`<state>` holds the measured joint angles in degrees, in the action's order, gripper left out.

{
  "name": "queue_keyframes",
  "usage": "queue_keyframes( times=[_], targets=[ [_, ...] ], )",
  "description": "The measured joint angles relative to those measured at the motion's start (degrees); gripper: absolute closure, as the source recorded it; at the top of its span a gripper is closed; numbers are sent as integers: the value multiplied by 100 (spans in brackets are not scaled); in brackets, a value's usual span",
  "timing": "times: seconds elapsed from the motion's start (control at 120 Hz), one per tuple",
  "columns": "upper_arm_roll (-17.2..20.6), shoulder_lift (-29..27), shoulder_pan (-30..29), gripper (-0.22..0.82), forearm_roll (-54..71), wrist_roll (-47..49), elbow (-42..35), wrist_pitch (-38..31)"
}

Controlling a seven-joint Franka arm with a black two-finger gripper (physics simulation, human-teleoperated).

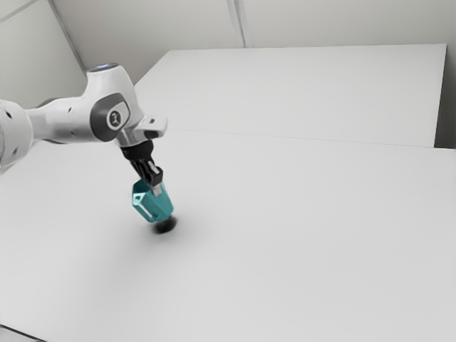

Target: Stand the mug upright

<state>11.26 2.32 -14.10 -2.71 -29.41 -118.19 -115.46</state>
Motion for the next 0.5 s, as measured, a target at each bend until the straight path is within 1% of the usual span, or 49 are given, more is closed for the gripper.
queue_keyframes(
  times=[0.2, 0.333, 0.5],
  targets=[
    [-1, 345, -18, 79, 13, 435, 370, 25],
    [1, 646, 175, 79, 15, 655, 735, 11],
    [41, 760, 373, 79, 13, 855, 855, -303]
  ],
)
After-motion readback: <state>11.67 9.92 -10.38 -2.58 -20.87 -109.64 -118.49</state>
